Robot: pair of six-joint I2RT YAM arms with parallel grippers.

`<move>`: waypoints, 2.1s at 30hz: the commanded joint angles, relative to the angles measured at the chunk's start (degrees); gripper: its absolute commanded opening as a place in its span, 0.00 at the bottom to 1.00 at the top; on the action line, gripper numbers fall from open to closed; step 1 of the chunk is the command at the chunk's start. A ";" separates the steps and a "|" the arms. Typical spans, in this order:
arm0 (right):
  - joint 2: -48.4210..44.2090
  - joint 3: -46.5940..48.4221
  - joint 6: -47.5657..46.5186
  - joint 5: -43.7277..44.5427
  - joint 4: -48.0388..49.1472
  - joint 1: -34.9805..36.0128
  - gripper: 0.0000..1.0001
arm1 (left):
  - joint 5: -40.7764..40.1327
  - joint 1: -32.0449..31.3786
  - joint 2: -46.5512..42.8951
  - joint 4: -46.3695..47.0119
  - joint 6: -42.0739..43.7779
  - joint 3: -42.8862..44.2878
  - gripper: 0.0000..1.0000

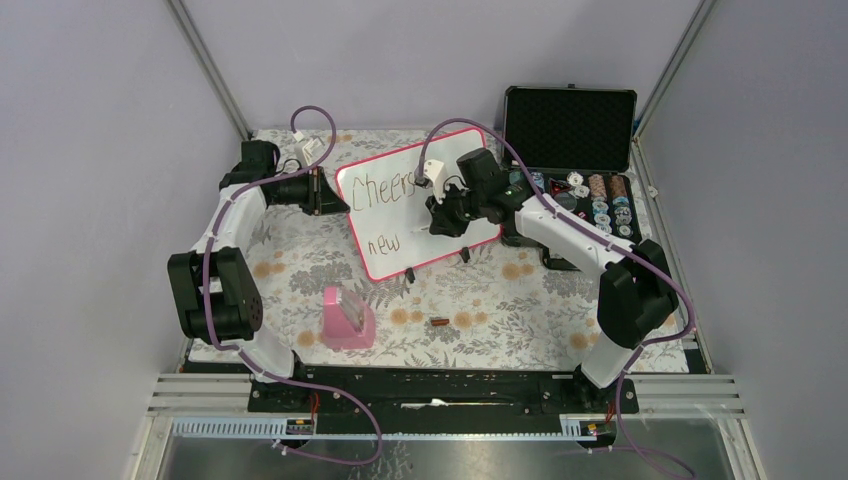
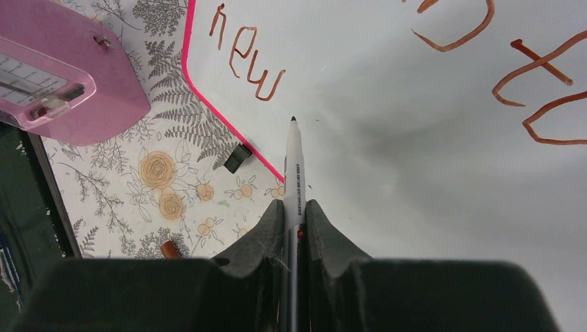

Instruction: Write a sentence on the whiteboard

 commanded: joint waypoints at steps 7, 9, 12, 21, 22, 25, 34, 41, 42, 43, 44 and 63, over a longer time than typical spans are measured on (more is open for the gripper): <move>0.79 -1.33 -0.07 2.11 1.43 -0.19 0.00 | -0.52 -0.41 -0.29 3.37 1.19 2.41 0.00; 0.90 -1.45 0.09 2.50 2.03 -0.24 0.00 | -0.48 -0.47 -0.31 3.33 1.23 2.41 0.00; 1.01 -1.23 0.57 3.52 2.81 -0.21 0.00 | -0.48 -0.50 -0.31 3.37 1.30 2.32 0.00; 2.47 0.44 0.86 5.93 2.83 -0.37 0.00 | -0.46 -0.51 -0.52 3.37 1.34 2.17 0.00; 2.59 0.67 0.86 6.10 2.90 -0.37 0.00 | -0.46 -0.53 -0.52 3.36 1.33 2.14 0.00; 3.17 1.36 1.11 6.60 2.84 -0.44 0.00 | -0.51 -0.51 -0.58 3.42 1.42 2.06 0.00; 4.55 3.21 1.72 4.83 2.69 -0.38 0.00 | -0.62 -0.50 -0.63 3.37 1.52 2.06 0.00; 5.31 3.04 1.75 4.15 2.59 -0.09 0.00 | -0.55 -0.50 -0.64 3.37 1.57 1.99 0.00; 5.41 3.07 1.74 4.01 2.59 -0.03 0.00 | -0.60 -0.51 -0.65 3.39 1.48 2.02 0.00; 5.50 3.07 1.74 3.84 2.44 0.08 0.00 | -0.65 -0.50 -0.69 3.37 1.49 2.05 0.00; 5.58 2.95 1.74 3.79 2.46 0.22 0.00 | -0.65 -0.55 -0.65 3.37 1.54 2.05 0.00; 3.11 -1.21 -0.89 5.31 2.02 0.64 0.00 | -0.88 -0.50 -0.84 3.39 1.50 2.03 0.00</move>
